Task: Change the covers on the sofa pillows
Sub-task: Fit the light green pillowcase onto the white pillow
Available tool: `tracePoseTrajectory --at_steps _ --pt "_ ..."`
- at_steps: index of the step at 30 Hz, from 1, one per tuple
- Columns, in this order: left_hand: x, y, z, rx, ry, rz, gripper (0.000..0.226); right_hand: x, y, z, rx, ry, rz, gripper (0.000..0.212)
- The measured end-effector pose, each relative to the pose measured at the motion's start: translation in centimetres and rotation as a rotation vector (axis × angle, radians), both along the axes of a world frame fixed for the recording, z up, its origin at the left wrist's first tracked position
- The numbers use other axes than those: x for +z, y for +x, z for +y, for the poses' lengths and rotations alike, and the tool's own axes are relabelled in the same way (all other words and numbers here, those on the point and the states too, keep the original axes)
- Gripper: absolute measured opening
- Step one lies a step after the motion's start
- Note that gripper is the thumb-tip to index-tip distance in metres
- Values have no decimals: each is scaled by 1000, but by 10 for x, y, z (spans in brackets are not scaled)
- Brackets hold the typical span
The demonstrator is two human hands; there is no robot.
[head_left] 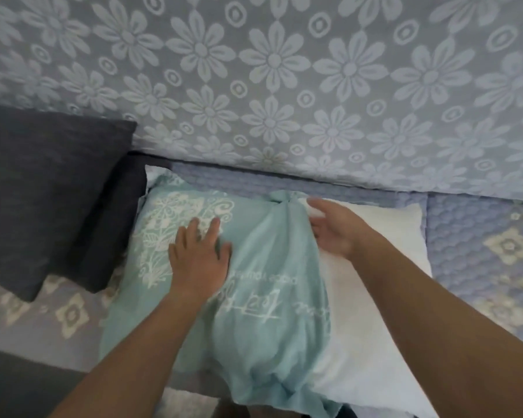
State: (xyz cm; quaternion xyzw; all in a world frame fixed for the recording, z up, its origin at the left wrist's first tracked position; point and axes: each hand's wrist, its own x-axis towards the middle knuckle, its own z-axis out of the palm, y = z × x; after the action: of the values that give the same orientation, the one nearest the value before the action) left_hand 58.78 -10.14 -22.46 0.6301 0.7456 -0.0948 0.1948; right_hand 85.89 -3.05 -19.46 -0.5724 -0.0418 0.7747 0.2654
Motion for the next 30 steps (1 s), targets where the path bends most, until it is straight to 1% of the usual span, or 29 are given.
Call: tracePoseTrajectory --at_steps 2,3,4,6,8,9,10,12,13,14,16,17,18,19,20,21,23,25,26,28,30 --pt "3 5 -3 -83 103 5 56 -13 -13 23 -45 11 -27 40" --pt "5 4 -2 -135 154 -6 55 -18 -18 34 -3 3 -64 36" --pt "5 3 -2 -180 176 -24 55 -20 -20 40 86 -32 -112 32" --pt "6 4 2 -249 177 -76 56 -17 -19 49 259 -121 -145 22" --pt "6 8 3 -254 111 -121 61 -14 -13 53 247 -141 -189 14" --pt "5 8 2 -231 51 -117 63 -17 -6 57 155 -109 -273 12" --pt "3 8 3 -199 -11 -91 66 -19 3 59 122 -33 -443 16" --pt "-2 9 3 -146 -130 -22 65 -24 21 56 280 119 -885 35" --pt "-2 7 4 -133 -178 1 64 -23 24 50 260 111 -938 40" --pt "-1 5 5 -125 -217 12 64 -32 35 46 318 113 -1052 40" --pt "3 2 7 -102 -280 17 65 -51 49 39 224 108 -955 37" --pt "4 1 7 -94 -291 18 65 -51 48 40 62 75 -803 35" --pt "5 0 7 -84 -281 17 66 -54 45 43 -151 64 -619 33" --pt "5 -2 7 -55 -255 10 65 -57 40 47 -359 36 -470 34" --pt "6 -5 7 4 -210 2 65 -54 33 50 -490 8 -363 40" --pt "5 -11 6 103 -161 1 65 -55 30 49 -531 6 -293 46" --pt "2 -30 0 404 -116 12 69 -50 25 41 -467 58 -258 55" --pt "-3 -50 -17 730 -141 -34 78 -45 29 27 -428 83 -206 48" --pt "-5 -56 -28 838 -144 -68 81 -43 33 19 -408 64 -191 44" --pt "-8 -61 -50 943 -113 -102 85 -39 36 6 -387 27 -160 37" --pt "-11 -58 -67 1016 -101 -139 88 -28 32 -2 -371 -32 -118 25"
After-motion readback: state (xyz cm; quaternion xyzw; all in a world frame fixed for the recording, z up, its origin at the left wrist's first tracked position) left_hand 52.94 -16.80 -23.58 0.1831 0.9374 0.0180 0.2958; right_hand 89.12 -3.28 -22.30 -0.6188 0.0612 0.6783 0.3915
